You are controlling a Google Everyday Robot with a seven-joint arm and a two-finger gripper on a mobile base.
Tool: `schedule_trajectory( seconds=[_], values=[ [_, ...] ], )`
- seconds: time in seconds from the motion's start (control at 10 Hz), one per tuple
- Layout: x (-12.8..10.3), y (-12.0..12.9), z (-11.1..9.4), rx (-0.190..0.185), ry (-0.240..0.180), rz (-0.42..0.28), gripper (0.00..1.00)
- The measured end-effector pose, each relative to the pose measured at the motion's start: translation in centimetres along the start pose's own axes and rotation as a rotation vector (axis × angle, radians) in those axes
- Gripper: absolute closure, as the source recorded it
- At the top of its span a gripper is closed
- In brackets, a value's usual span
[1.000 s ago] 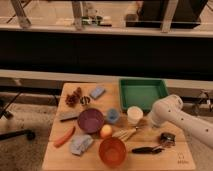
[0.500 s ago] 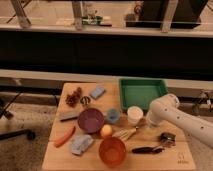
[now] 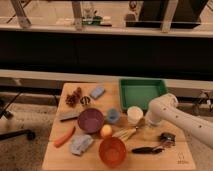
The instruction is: Place fork in tray
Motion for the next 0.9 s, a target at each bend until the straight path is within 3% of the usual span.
schedule_trajectory(
  seconds=[0.5,0.7,0.9],
  values=[
    [-0.12,0.03,0.16,-0.004,0.003,-0.005,0.22],
    [-0.13,0.03,0.19,-0.005,0.002,-0.004,0.39],
    [-0.01,0.07,0.06,-0.007,-0.001,-0.001,0.63]
  ],
)
